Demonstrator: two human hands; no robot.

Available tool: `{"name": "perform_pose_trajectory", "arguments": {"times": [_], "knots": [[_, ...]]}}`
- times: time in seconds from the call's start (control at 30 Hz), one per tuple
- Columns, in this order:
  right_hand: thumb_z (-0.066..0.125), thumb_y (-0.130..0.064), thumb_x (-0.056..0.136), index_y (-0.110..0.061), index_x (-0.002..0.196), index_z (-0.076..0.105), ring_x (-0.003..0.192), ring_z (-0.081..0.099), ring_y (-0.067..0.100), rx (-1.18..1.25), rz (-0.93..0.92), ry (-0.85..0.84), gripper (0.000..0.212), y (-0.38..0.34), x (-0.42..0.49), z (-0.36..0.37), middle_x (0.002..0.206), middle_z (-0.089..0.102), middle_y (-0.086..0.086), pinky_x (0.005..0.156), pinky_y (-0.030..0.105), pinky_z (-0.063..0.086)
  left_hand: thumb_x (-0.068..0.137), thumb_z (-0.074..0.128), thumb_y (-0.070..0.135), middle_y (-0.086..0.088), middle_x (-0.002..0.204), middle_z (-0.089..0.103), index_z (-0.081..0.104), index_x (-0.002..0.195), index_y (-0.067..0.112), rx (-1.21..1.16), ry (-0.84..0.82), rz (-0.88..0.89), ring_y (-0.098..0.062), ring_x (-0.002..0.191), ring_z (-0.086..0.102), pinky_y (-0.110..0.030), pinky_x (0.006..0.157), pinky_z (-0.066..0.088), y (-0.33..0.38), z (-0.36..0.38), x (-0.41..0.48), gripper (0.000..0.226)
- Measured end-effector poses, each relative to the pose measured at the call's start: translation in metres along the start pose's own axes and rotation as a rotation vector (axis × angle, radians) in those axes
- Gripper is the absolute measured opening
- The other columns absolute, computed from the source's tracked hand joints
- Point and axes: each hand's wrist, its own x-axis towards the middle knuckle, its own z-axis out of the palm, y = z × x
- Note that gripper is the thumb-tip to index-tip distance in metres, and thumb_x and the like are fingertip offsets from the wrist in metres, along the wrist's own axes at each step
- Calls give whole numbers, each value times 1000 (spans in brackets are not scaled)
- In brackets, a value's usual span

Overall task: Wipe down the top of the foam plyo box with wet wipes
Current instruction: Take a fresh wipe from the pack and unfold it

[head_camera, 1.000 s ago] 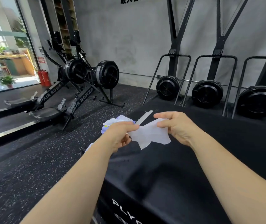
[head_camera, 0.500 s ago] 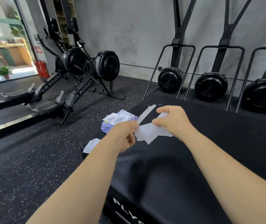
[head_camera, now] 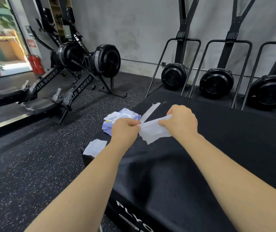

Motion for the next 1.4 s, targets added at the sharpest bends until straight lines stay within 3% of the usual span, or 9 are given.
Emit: {"name": "perform_pose_trajectory", "arguments": {"times": [0.27, 0.4, 0.6, 0.7, 0.87, 1.03, 1.17, 1.27, 1.4], "knots": [[73, -28, 81, -22, 90, 67, 111, 48, 24, -1, 54, -61, 12, 0, 9, 4, 115, 51, 1, 69, 31, 37, 88, 62, 15, 3, 71, 52, 61, 75, 16, -161, 0, -109, -12, 67, 45, -20, 57, 37, 9, 2, -2, 13], [70, -13, 75, -22, 72, 57, 92, 55, 21, 181, 30, -198, 16, 4, 13, 7, 89, 62, -3, 60, 27, 40, 90, 58, 12, 3, 73, 50, 62, 85, 10, -240, 3, -68, -10, 66, 43, -19, 57, 35, 12, 0, -2, 7], [87, -22, 67, -19, 104, 60, 84, 60, 17, 388, -7, -405, 46, 6, 11, 17, 94, 60, -2, 69, 32, 49, 95, 55, 7, 3, 76, 57, 60, 94, 8, -225, -18, 46, -6, 69, 52, -9, 59, 41, 10, -1, 1, 6], [90, -38, 64, 1, 108, 67, 82, 61, 27, 378, -50, -418, 63, 3, 9, 25, 98, 66, 19, 86, 44, 55, 95, 55, 8, 6, 75, 56, 61, 93, 10, -185, -24, 63, -1, 65, 49, -4, 55, 37, 8, 1, 3, 6], [86, -50, 62, 3, 90, 68, 73, 47, 15, 382, -48, -461, 62, -4, 7, 33, 77, 53, 0, 69, 33, 39, 93, 56, 12, 8, 73, 56, 59, 82, 21, -80, -25, 93, -2, 63, 48, -13, 61, 41, 4, 2, 7, 15], [80, -53, 67, -19, 56, 39, 50, 40, 13, 243, -40, -448, 54, -13, 2, 39, 50, 41, -11, 53, 28, 30, 91, 56, 24, 16, 73, 58, 57, 79, 32, 226, 24, 201, -1, 73, 52, -33, 84, 38, 11, 4, 9, 15], [68, -38, 85, -20, 63, 48, 59, 49, 19, 167, 50, -349, 34, -10, 10, 42, 64, 50, -4, 50, 27, 32, 93, 56, 25, 19, 74, 57, 57, 86, 33, 322, 64, 309, 3, 76, 52, -31, 89, 31, 18, 2, 9, 10], [68, -32, 85, -16, 67, 51, 60, 57, 22, 320, 162, -335, 29, -4, 16, 38, 68, 56, 0, 56, 31, 47, 92, 59, 19, 16, 78, 61, 58, 85, 31, 285, 62, 416, 0, 77, 56, -39, 101, 36, 12, -2, 5, 14], [65, -11, 86, -6, 94, 64, 82, 71, 29, 607, 329, -400, 10, -1, 18, 32, 93, 70, 12, 72, 43, 62, 87, 59, 19, 16, 75, 61, 58, 80, 28, 204, -30, 519, 1, 76, 57, -48, 93, 43, -5, -3, -10, 12]]}}
